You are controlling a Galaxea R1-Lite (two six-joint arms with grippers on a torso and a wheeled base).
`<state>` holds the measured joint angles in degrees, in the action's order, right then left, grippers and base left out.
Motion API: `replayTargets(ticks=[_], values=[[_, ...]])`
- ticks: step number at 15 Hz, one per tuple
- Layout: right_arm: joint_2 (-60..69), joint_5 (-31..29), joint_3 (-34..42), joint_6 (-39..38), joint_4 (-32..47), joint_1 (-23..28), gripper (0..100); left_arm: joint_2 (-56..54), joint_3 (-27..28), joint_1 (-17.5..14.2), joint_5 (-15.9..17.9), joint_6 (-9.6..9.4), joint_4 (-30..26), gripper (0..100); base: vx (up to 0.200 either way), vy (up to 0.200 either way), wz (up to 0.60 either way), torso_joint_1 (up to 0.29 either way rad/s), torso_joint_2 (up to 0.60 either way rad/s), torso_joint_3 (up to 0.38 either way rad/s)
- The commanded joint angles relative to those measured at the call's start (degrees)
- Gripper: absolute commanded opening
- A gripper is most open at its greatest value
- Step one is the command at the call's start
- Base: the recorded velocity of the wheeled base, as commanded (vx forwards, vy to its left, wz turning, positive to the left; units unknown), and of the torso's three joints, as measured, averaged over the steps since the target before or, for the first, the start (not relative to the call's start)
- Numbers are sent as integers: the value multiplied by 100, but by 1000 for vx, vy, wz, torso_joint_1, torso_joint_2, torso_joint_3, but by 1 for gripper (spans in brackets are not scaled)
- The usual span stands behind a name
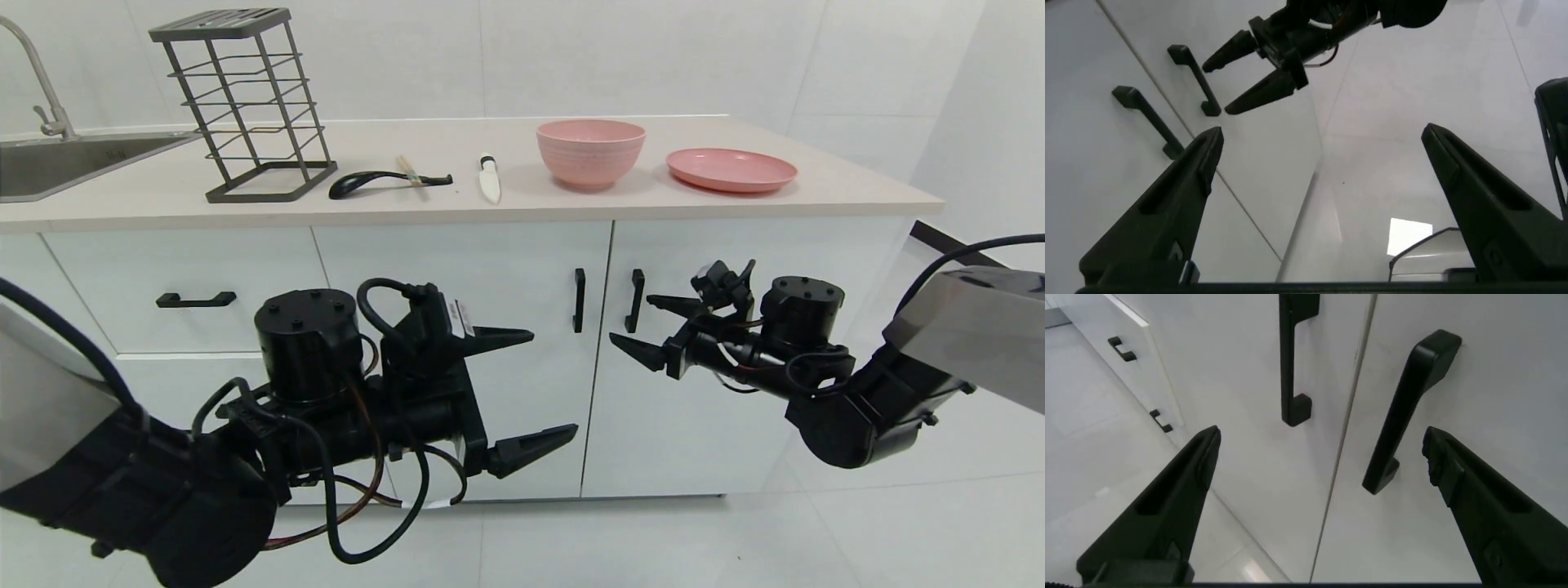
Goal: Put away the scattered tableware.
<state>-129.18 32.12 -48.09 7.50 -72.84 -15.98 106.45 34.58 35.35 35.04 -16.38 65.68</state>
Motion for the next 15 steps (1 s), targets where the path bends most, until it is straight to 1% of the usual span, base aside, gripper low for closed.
replayTargets(ticks=[1,3,6,7,8,10,11,12,13,14,15], values=[[-116,31,-60,24,-37,-10,100,298,163,103,-6,65,129,100,0,0,0,0,0,0],[-265,31,-245,15,-99,-10,100,394,198,103,-41,135,173,100,0,0,0,0,0,0],[-494,189,-499,15,-143,-63,100,517,418,86,-58,144,173,100,0,0,0,0,0,0],[-546,207,-535,15,-152,-89,100,561,470,95,-85,188,173,100,0,0,0,0,0,0],[-590,216,-596,15,-152,-89,100,605,514,95,-181,267,182,100,0,0,0,0,0,0],[-652,391,-702,15,-187,-107,100,675,681,68,-348,338,190,100,0,0,0,0,0,0],[-661,549,-719,6,-257,-107,100,675,769,59,-366,461,190,100,0,0,0,0,0,0],[-661,664,-693,6,-336,-116,100,702,866,68,-498,689,190,100,0,0,0,0,0,0],[-652,840,-614,6,-398,-107,100,781,962,77,-630,821,199,100,0,0,0,0,0,0],[-634,1086,-526,6,-486,-81,100,869,1094,68,-682,839,199,100,0,0,0,0,0,0],[-511,1349,-262,-29,-661,-54,100,974,1279,59,-656,847,208,100,0,0,0,0,0,0]])
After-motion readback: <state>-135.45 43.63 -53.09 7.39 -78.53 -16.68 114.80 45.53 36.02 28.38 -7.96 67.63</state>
